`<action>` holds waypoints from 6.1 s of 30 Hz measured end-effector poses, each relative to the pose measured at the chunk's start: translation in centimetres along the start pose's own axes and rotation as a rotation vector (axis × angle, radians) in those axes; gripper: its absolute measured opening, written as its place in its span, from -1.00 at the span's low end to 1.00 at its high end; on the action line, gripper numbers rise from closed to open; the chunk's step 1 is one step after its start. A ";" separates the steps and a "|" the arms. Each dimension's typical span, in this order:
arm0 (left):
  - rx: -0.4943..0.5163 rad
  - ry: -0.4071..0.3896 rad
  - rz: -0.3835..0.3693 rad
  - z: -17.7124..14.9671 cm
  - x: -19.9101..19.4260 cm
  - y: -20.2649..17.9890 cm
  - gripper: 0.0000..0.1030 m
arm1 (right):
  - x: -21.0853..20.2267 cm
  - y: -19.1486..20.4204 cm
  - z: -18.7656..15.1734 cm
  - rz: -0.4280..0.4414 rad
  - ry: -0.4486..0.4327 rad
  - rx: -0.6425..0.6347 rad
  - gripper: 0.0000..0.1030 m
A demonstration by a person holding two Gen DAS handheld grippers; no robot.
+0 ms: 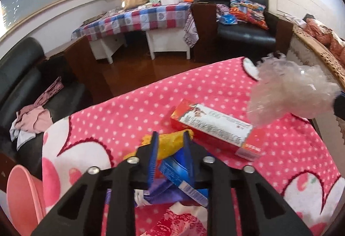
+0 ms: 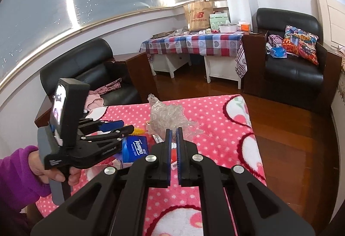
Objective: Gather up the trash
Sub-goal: 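Grasp the yellow spiky ball with left tool while right holds the clear plastic, then carry the yellow ball and clear plastic over the pink bucket and open both tools, then move both open tools back over the remaining items on the blanket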
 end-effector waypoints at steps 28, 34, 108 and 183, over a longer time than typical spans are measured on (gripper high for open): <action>-0.341 -0.153 0.039 -2.5 -13.3 9.7 -0.89 | 0.1 7.9 0.5 0.132 0.005 -0.071 -0.91; -0.386 -0.176 0.069 -4.2 -16.1 12.0 -0.89 | 0.6 10.9 0.8 0.168 0.009 -0.105 -0.91; -0.717 -0.101 0.320 -19.9 -19.6 30.7 -0.30 | 14.3 37.6 -7.3 0.447 0.371 -0.412 -0.89; -0.230 -0.060 -0.121 -10.0 -13.8 7.9 -0.18 | 2.2 9.0 -6.0 0.011 0.218 -0.024 -0.32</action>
Point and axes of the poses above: each gripper's, at about its wrist camera, not at the fingertips, and x roughly the way its jaws point, y to its left, z to its top, the point moved 2 cm from there along x, roughly the way its jaws point, and after that the axes turned 8 degrees about -y, right-handed, at the moved point
